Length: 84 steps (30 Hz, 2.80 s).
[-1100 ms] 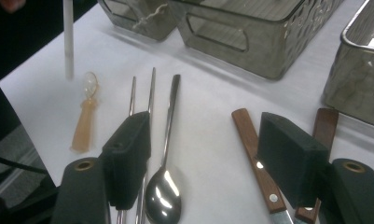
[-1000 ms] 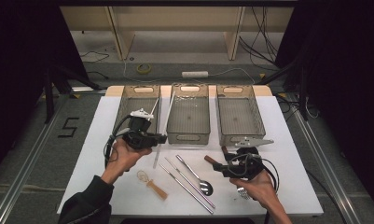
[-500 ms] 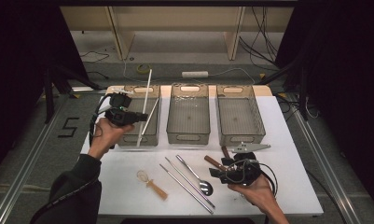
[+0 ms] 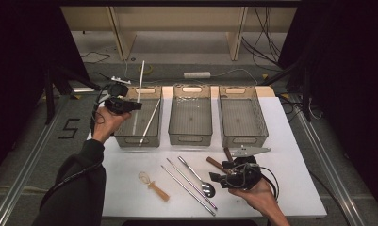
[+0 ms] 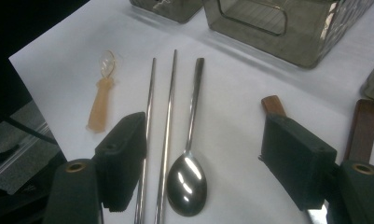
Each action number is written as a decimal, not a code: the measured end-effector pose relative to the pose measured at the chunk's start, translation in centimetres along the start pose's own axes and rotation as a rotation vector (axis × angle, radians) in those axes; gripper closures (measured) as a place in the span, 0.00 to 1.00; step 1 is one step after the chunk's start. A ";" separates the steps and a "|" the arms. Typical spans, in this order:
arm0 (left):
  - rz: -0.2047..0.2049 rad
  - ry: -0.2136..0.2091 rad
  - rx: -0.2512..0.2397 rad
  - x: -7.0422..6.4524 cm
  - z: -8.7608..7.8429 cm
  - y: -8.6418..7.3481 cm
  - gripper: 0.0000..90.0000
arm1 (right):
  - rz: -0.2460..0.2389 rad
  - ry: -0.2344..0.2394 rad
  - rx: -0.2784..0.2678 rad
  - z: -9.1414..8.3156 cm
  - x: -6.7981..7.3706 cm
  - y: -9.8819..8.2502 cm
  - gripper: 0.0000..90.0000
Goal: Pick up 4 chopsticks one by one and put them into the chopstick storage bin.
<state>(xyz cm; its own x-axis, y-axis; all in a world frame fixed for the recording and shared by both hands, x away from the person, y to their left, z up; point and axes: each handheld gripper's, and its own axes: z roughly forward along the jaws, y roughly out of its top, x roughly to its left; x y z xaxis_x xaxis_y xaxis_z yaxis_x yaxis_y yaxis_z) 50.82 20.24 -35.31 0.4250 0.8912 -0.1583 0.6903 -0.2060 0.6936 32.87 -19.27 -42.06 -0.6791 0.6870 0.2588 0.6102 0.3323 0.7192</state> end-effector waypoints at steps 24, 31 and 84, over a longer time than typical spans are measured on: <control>-0.074 0.051 0.092 2.7 4.2 -3.3 0.90 | -0.013 0.008 0.042 0.8 0.4 -0.1 0.36; -0.098 0.037 0.066 2.5 3.5 -3.4 0.73 | -0.024 0.006 0.039 0.8 0.4 -0.1 0.36; 0.118 -0.233 -0.028 -9.2 -2.8 -14.8 0.22 | -0.154 -0.073 0.307 2.6 3.8 -3.2 0.61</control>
<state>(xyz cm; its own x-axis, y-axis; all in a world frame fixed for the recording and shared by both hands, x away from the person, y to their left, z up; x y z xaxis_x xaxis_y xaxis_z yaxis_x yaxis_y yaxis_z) 35.10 16.25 -42.17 0.6276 0.7436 -0.2306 0.6129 -0.2892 0.7353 29.44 -16.02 -45.04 -0.7481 0.6547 0.1076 0.6051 0.6067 0.5154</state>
